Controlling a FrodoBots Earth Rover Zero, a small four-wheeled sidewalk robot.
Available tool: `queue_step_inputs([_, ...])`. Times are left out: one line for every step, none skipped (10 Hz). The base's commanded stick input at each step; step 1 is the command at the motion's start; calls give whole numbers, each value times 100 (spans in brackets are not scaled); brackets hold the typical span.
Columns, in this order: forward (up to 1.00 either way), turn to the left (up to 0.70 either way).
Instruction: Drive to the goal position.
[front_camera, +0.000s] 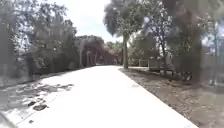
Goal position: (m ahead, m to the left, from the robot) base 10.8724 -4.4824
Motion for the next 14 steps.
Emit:
queue_step_inputs([85, 0])
queue_step_inputs([85, 0])
queue_step_inputs([85, 0])
queue_step_inputs([85, 0])
queue_step_inputs([85, 0])
queue_step_inputs([85, 0])
queue_step_inputs([85, 0])
queue_step_inputs([85, 0])
queue_step_inputs([85, 0])
queue_step_inputs([85, 0])
queue_step_inputs([85, 0])
queue_step_inputs([85, 0])
queue_step_inputs([85, 0])
queue_step_inputs([85, 0])
